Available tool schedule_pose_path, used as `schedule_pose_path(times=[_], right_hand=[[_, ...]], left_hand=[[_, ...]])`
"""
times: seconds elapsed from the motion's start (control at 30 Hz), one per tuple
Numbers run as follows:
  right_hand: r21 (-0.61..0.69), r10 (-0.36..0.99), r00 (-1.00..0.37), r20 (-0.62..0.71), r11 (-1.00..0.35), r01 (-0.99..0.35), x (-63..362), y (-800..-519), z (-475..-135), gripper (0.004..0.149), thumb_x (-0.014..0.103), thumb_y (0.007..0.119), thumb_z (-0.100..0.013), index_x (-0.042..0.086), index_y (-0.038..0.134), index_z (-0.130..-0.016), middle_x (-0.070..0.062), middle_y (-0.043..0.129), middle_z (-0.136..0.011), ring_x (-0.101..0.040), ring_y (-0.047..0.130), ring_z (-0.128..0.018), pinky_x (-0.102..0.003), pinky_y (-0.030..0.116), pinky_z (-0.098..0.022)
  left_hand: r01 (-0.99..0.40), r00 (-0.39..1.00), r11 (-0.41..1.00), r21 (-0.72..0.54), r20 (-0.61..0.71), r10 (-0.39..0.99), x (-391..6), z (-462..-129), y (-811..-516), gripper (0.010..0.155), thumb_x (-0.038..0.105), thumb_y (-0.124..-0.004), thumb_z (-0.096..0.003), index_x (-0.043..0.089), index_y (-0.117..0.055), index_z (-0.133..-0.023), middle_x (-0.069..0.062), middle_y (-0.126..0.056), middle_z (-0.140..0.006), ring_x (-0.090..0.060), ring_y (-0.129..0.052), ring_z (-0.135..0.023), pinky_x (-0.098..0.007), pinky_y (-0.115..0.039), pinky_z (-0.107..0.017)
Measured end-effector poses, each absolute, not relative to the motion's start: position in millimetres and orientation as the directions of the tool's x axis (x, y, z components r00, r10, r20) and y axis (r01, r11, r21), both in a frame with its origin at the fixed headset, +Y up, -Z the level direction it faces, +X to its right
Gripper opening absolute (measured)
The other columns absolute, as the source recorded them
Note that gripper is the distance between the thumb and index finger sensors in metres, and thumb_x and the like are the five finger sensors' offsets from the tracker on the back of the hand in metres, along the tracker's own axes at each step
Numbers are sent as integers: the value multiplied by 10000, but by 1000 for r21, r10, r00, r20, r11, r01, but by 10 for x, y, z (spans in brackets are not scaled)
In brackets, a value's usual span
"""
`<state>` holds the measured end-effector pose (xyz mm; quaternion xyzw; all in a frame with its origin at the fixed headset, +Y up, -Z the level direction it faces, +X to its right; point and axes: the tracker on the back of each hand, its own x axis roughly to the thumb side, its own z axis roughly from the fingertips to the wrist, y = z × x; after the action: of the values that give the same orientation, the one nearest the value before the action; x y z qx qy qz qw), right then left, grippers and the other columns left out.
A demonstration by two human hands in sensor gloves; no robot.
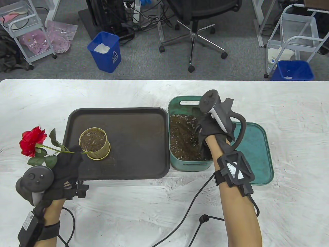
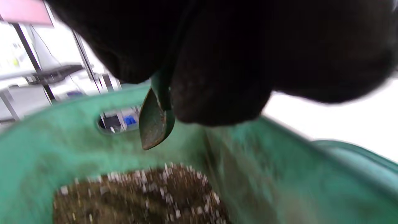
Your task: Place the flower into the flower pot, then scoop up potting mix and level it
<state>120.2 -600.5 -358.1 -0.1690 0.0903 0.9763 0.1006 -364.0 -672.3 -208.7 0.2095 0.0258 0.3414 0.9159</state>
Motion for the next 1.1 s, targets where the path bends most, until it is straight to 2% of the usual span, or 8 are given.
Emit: schedule_pose_path(times=[0.13,0.37,0.5,0.57,0.7,0.87,1.1], right_hand=[[203,198,-907,-373,-936,-288,1071,-6232,-3679,524,316,842,-382,40,795,-825,-191,990,-601,-223,1091,-216,-375,990,-83],[311,234,-879,-415,-872,-379,974,-6434,-3757,528,312,804,-394,32,767,-839,-182,976,-608,-228,1076,-219,-384,972,-89],[405,351,-805,-479,-725,-557,1020,-6588,-3773,540,311,772,-403,7,736,-847,-185,962,-611,-224,1076,-227,-380,973,-96],[421,378,-774,-507,-675,-606,1057,-6632,-3783,545,314,761,-406,-2,724,-849,-182,958,-611,-216,1079,-230,-372,977,-98],[416,476,-691,-544,-563,-714,1099,-6689,-3771,551,314,748,-410,-17,707,-848,-185,948,-613,-212,1080,-237,-369,981,-100],[402,524,-660,-539,-528,-748,1099,-6683,-3728,556,313,743,-406,-25,700,-845,-190,944,-611,-214,1075,-239,-373,977,-103],[332,618,-530,-581,-414,-848,1246,-6560,-3598,548,299,743,-407,-23,697,-848,-197,940,-620,-229,1078,-250,-385,981,-108]], left_hand=[[-614,767,681,400,96,635,-3643,-2089,-6722,465,405,-812,-387,162,-939,-762,-16,-1052,-552,-258,-1094,-335,-425,-917,-354],[-620,763,679,394,100,639,-3646,-2094,-6717,463,405,-811,-388,163,-939,-761,-19,-1052,-552,-257,-1093,-337,-424,-917,-355],[-620,764,679,393,103,637,-3640,-2096,-6715,464,404,-812,-386,161,-940,-760,-19,-1051,-552,-257,-1094,-336,-424,-918,-354],[-619,765,680,393,104,636,-3643,-2098,-6715,464,405,-812,-387,162,-940,-761,-20,-1052,-552,-258,-1093,-337,-424,-917,-354],[-620,763,680,392,102,638,-3647,-2099,-6714,464,404,-813,-387,161,-940,-761,-19,-1052,-552,-256,-1093,-337,-424,-917,-353],[-620,765,681,390,106,636,-3643,-2103,-6712,464,404,-813,-387,161,-940,-761,-18,-1052,-551,-256,-1094,-337,-424,-918,-354],[-623,761,678,390,104,640,-3645,-2104,-6712,464,404,-813,-387,161,-940,-761,-21,-1051,-553,-256,-1094,-337,-424,-917,-356]])
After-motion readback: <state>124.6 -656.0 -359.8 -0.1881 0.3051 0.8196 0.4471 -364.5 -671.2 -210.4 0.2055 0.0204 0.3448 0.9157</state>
